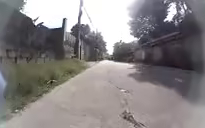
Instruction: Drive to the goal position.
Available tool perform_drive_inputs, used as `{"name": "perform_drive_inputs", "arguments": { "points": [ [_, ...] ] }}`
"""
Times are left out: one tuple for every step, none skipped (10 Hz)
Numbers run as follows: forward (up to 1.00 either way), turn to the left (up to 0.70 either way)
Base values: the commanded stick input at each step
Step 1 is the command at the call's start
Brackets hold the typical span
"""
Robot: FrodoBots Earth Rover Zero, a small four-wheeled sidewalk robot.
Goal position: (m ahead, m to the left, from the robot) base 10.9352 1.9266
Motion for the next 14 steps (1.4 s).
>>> {"name": "perform_drive_inputs", "arguments": {
  "points": [
    [1.0, 0.0],
    [1.0, 0.0],
    [1.0, 0.0],
    [1.0, 0.0],
    [1.0, 0.0],
    [1.0, 0.0],
    [1.0, 0.0],
    [1.0, -0.17],
    [1.0, -0.4],
    [1.0, -0.36],
    [1.0, 0.01],
    [1.0, 0.06],
    [1.0, 0.0],
    [1.0, 0.0]
  ]
}}
